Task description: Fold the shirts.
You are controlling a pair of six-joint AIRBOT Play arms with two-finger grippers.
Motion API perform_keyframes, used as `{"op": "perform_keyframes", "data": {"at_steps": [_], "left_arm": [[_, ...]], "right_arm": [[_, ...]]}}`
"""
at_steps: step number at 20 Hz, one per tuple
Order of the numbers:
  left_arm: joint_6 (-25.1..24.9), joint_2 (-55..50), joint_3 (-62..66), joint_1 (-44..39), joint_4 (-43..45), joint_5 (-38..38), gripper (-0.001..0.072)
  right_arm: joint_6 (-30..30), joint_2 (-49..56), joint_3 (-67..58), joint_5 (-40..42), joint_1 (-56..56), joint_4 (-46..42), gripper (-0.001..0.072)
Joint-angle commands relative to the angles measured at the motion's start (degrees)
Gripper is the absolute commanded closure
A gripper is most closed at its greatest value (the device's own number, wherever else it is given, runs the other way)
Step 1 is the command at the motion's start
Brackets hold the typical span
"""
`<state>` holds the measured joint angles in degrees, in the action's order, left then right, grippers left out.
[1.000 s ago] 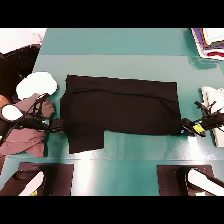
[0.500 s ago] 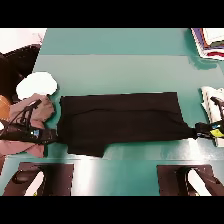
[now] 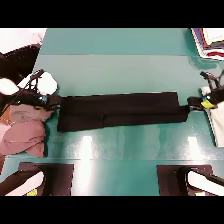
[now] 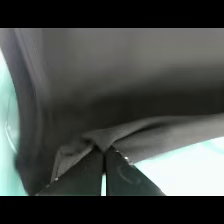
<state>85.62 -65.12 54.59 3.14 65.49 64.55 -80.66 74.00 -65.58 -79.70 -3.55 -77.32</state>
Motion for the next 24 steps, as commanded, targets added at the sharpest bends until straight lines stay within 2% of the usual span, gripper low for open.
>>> {"op": "perform_keyframes", "data": {"at_steps": [1, 2, 4, 5, 6, 7, 8, 9, 10, 11, 13, 14, 17, 19, 24], "left_arm": [[-0.68, -11.21, 4.83, 0.07, -0.04, -9.16, 0.0684], [-0.59, -12.61, 4.9, 0.07, -0.13, -10.93, 0.0684], [-0.55, -13.33, 5.03, 0.09, -0.37, -12.31, 0.0681], [-0.57, -13.31, 5.55, 0.09, -0.37, -12.15, 0.0644], [-0.55, -13.31, 6.47, 0.09, -0.37, -11.32, 0.0331], [-0.55, -13.31, 7.45, 0.09, -0.37, -10.25, 0.006], [-0.57, -13.31, 8.59, 0.09, -0.33, -8.28, 0.0042], [-0.59, -13.31, 9.57, 0.07, -0.28, -6.36, 0.0107], [-0.59, -13.29, 10.54, 0.07, -0.28, -4.42, 0.0192], [-0.61, -13.14, 11.19, 0.07, -0.35, -2.8, 0.0352], [-0.61, -12.5, 11.56, 0.07, -0.81, -1.49, 0.0654], [-0.63, -12.35, 11.58, 0.07, -2.19, -1.49, 0.0684], [-0.81, -12.37, 11.58, -0.33, -8.26, -1.99, 0.0684], [-0.81, -12.37, 11.54, -2.86, -8.76, -3.61, 0.0684], [0.15, -12.63, 11.54, -12.81, -8.98, -9.9, 0.0685]], "right_arm": [[0.07, 10.75, -8.13, 2.89, 1.03, 6.78, 0.0694], [0.42, 12.92, -9.92, 3.06, 1.03, 7.82, 0.0691], [1.51, 16.22, -12.81, 2.73, 0.5, 10.58, 0.0483], [3.72, 17.29, -13.9, 1.9, -0.2, 14.03, 0.0481], [6.03, 17.92, -14.51, 1.07, -1.27, 17.88, 0.0438], [7.1, 18.16, -14.71, 0.15, -2.73, 20.9, 0.0433], [7.76, 18.16, -14.69, -1.01, -4.22, 22.56, 0.0371], [7.85, 18.16, -14.67, -2.82, -5.99, 23.12, 0.0311], [8.28, 18.16, -14.67, -4.79, -7.8, 23.17, 0.0298], [9.25, 18.16, -14.64, -6.6, -9.9, 23.17, 0.0294], [9.27, 18.14, -13.11, -8.09, -13.88, 23.67, 0.0177], [9.27, 18.16, -11.3, -7.8, -15.72, 23.71, 0.0177], [11.43, 18.16, -3.93, -3.34, -18.58, 23.85, 0.0183], [12.9, 18.18, -0.63, -0.74, -17.92, 23.87, 0.0185], [13.4, 22.99, -3.02, -0.5, -11.28, 27.32, 0.0185]]}}
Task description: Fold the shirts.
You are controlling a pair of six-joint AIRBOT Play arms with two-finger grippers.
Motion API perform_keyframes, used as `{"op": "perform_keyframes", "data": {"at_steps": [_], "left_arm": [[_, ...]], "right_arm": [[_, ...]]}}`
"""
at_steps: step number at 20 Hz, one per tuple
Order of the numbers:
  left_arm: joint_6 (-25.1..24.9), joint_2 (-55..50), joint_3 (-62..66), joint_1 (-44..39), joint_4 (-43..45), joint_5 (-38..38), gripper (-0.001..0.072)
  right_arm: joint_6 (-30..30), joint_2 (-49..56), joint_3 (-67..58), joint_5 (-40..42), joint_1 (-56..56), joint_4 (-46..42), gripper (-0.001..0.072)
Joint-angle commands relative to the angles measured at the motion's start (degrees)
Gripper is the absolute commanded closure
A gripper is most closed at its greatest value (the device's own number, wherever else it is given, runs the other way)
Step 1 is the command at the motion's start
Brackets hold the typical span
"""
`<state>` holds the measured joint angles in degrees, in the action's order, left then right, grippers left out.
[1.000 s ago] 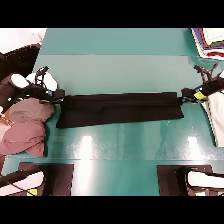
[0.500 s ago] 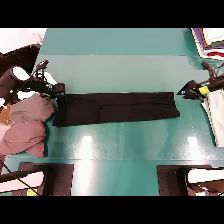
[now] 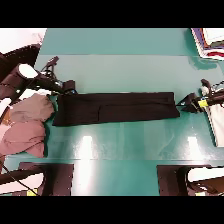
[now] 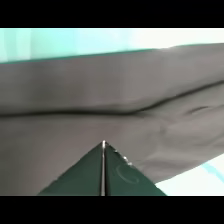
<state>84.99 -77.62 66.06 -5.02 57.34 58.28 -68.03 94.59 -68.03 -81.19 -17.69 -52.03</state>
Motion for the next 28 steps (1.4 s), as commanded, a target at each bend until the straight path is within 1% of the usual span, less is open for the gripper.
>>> {"op": "perform_keyframes", "data": {"at_steps": [1, 2, 3, 4, 6, 8, 10, 13, 16, 18, 21, 23, 26, 28], "left_arm": [[1.11, -0.13, 0.07, -6.32, -0.81, -4.39, 0.0685], [1.97, -0.13, 0.07, -7.65, -0.79, -5.03, 0.0685], [2.14, -0.13, 0.07, -8.94, -0.74, -5.75, 0.0684], [2.12, -0.24, 0.09, -10.25, -0.79, -6.6, 0.0685], [2.23, -1.53, 0.2, -12.46, -0.83, -7.82, 0.0685], [3.3, -3.93, 0.26, -14.64, -1.73, -8.52, 0.0686], [3.19, -7.28, 1.01, -17.38, -3.04, -9.81, 0.0685], [3.15, -14.6, 7.23, -21.84, -3.58, -9.75, 0.0686], [3.61, -22.23, 15.15, -24.92, -3.72, -8.63, 0.0685], [4.48, -26.58, 20.31, -26.32, -3.8, -7.63, 0.0685], [5.46, -31.06, 25.9, -27.32, -3.74, -6.08, 0.0685], [6.21, -31.85, 26.49, -27.36, -3.34, -6.19, 0.0686], [6.12, -31.91, 26.49, -27.36, -2.49, -6.64, 0.0685], [6.14, -31.89, 27.32, -26.86, -0.83, -5.16, 0.0685]], "right_arm": [[0.76, 3.74, -1.6, 0.76, 4.59, 2.82, 0.0193], [0.76, 4.83, -2.51, 0.13, 6.14, 2.97, 0.0239], [1.05, 5.64, -3.52, -0.07, 7.58, 2.78, 0.0354], [1.07, 5.9, -4.42, 0.0, 8.5, 2.75, 0.0484], [1.07, 5.09, -6.34, -0.44, 9.2, 2.75, 0.0695], [1.03, 2.12, -8.22, -1.36, 9.16, 2.84, 0.0695], [0.98, -2.36, -10.75, -2.89, 9.46, 3.06, 0.0695], [-2.71, -9.27, -14.88, -3.37, 12.22, 3.04, 0.0695], [-4.42, -14.12, -19.45, -3.32, 16.94, 3.04, 0.0695], [-6.27, -15.56, -22.62, -3.45, 21.18, 3.06, 0.0695], [-6.95, -15.76, -26.77, -2.73, 27.58, 4.9, 0.0695], [-6.93, -15.76, -28.37, -1.01, 30.86, 8.5, 0.0695], [-6.95, -15.76, -29.35, 1.57, 34.73, 10.32, 0.0695], [-6.91, -15.76, -29.35, 3.78, 36.74, 12.28, 0.0694]]}}
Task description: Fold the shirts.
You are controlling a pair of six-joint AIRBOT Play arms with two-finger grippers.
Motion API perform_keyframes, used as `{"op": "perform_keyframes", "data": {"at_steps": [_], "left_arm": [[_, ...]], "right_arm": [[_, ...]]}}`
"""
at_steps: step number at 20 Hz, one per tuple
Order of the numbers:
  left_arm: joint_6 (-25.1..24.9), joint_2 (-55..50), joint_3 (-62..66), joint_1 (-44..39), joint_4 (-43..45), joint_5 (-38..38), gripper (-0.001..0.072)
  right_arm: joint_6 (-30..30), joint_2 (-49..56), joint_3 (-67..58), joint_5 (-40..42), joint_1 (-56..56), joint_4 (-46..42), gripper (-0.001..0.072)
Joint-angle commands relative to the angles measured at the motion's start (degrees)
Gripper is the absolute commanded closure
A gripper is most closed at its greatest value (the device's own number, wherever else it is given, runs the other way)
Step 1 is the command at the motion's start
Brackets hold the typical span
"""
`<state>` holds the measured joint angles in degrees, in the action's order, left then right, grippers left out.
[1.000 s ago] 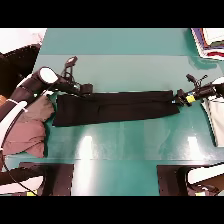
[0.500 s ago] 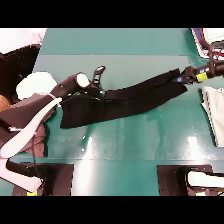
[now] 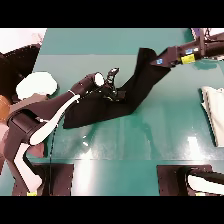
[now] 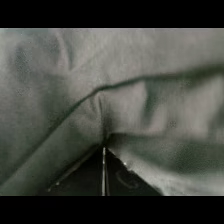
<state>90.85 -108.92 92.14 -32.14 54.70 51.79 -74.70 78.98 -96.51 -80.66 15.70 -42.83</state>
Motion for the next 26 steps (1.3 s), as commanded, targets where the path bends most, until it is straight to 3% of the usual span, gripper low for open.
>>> {"op": "perform_keyframes", "data": {"at_steps": [1, 5, 9, 12, 13, 14, 16, 17, 19, 21, 22, 23, 26], "left_arm": [[0.28, -0.48, 2.36, 1.33, 2.12, 3.48, 0.0685], [0.22, 6.91, 3.45, 9.86, 5.99, 9.14, 0.0685], [-1.31, 19.87, 3.45, 22.43, 12.68, 12.59, 0.0685], [-1.31, 28.57, 3.45, 30.67, 17.0, 14.23, 0.0684], [-1.31, 30.69, 3.45, 32.79, 17.59, 14.58, 0.0684], [-1.31, 32.52, 3.45, 34.91, 17.62, 14.84, 0.0684], [-1.31, 34.77, 3.45, 37.81, 17.62, 15.56, 0.0684], [-1.31, 35.43, 3.45, 38.64, 17.62, 16.2, 0.0684], [-1.31, 35.71, 3.43, 39.26, 17.57, 17.79, 0.0684], [-1.33, 35.71, 3.39, 39.26, 17.22, 18.67, 0.0684], [-1.33, 35.71, 3.39, 39.26, 16.94, 18.97, 0.0684], [-1.36, 35.71, 3.39, 39.26, 16.94, 19.41, 0.0684], [-2.82, 35.71, 3.39, 39.26, 16.87, 21.2, 0.0684]], "right_arm": [[-0.22, -0.15, -0.87, 5.16, 4.39, 3.52, 0.0694], [0.9, 0.48, -0.9, 10.36, 9.38, 6.03, 0.0694], [8.66, 6.69, -0.98, 17.42, 18.95, 16.35, 0.0694], [12.44, 13.73, -1.03, 25.4, 28.63, 17.33, 0.069], [13.44, 16.13, -1.03, 28.5, 31.54, 17.33, 0.065], [15.19, 17.99, -1.03, 31.06, 33.68, 17.4, 0.0538], [19.08, 20.39, -1.03, 33.73, 36.26, 17.22, 0.0178], [19.32, 21.03, -1.01, 32.5, 36.33, 17.09, 0.0107], [19.08, 21.29, -1.01, 27.32, 34.16, 14.03, 0.012], [12.76, 20.33, -0.94, 20.7, 30.08, 7.78, 0.0125], [10.54, 19.5, -0.66, 17.14, 27.28, 2.91, 0.0187], [9.22, 18.23, 0.98, 14.97, 24.41, -0.83, 0.0191], [6.93, 12.74, 12.33, 14.78, 14.14, -2.4, 0.019]]}}
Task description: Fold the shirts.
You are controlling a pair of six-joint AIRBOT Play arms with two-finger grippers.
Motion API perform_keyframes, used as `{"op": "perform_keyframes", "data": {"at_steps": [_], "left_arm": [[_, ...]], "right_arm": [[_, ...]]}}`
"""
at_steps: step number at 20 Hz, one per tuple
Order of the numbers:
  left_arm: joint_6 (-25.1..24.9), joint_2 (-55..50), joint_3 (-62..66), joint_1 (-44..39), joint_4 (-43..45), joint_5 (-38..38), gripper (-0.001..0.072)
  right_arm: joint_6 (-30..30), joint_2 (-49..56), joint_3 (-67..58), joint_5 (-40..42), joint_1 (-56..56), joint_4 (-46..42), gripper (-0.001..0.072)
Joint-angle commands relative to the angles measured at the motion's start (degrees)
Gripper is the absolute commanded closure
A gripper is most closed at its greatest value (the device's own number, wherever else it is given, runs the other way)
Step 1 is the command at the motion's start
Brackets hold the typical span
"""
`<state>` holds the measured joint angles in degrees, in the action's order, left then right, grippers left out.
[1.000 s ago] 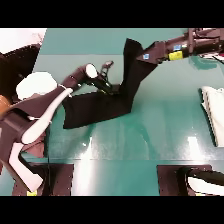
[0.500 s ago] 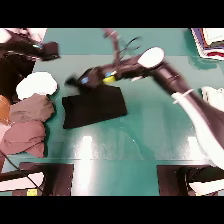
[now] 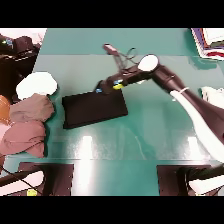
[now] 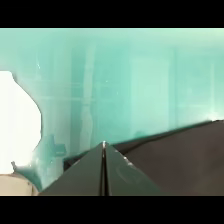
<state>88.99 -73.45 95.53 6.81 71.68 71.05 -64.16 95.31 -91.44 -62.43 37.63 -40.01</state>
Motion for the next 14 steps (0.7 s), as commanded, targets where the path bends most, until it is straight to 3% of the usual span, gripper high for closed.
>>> {"op": "perform_keyframes", "data": {"at_steps": [1, 6, 14], "left_arm": [[-0.98, 0.24, 0.0, 0.31, -0.09, 2.25, 0.0684], [-0.98, 0.24, -0.02, 0.31, -0.11, 1.36, 0.0685], [-2.47, 0.0, -0.11, 0.13, -0.44, 2.6, 0.0684]], "right_arm": [[-5.03, -5.11, 11.85, -3.3, -11.76, -5.22, 0.019], [-6.8, -3.82, 22.77, -4.39, -23.37, -1.42, 0.0189], [-8.48, 13.07, 8.55, -6.12, -12.11, 4.72, 0.0189]]}}
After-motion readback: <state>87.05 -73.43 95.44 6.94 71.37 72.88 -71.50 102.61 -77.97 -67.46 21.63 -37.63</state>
